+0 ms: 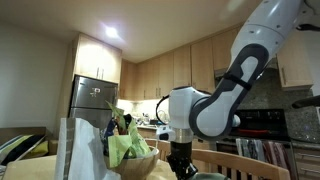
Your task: Move the green towel to the right then fold the green towel
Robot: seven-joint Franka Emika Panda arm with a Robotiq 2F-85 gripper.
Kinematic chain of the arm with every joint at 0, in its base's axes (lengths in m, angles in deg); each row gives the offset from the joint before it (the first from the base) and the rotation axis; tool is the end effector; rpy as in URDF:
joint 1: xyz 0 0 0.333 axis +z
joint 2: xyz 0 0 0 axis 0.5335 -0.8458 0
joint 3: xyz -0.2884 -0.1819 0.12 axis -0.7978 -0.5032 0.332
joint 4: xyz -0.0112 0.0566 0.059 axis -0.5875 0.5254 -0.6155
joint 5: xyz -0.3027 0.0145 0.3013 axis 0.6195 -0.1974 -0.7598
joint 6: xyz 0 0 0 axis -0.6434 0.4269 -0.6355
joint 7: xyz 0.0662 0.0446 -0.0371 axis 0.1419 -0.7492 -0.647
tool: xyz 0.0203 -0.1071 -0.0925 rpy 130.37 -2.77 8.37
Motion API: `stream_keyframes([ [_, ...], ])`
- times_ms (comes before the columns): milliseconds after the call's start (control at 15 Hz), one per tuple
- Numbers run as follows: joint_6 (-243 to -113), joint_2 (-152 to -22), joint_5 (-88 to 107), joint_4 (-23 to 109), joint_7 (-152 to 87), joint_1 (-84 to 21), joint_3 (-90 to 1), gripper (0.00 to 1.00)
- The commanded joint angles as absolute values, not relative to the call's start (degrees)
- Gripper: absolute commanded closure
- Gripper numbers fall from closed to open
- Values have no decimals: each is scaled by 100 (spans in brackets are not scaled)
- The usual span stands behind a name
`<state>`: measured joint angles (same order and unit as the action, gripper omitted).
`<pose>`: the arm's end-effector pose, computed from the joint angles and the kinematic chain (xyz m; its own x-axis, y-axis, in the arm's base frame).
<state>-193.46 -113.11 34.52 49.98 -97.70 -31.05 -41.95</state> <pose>0.7340 0.0033 0.1336 0.1214 0.9665 -0.2263 0.9750 -0.0734 0.2095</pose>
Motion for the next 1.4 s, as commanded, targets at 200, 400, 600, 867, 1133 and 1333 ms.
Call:
stream_keyframes([
  [200,-19207,-12016,3572,4067,-9732,-3036,-4343,99],
  [400,-18978,-12142,3521,3879,-9774,-3041,-4349,73],
  [600,-18876,-12178,3564,3746,-9728,-2999,-4412,58],
  [867,-18896,-12053,3664,3695,-9697,-2942,-4492,27],
  [1133,-19038,-11764,3789,3788,-9631,-2865,-4566,1],
  [1333,-19105,-11571,3976,3835,-9586,-2784,-4641,0],
])
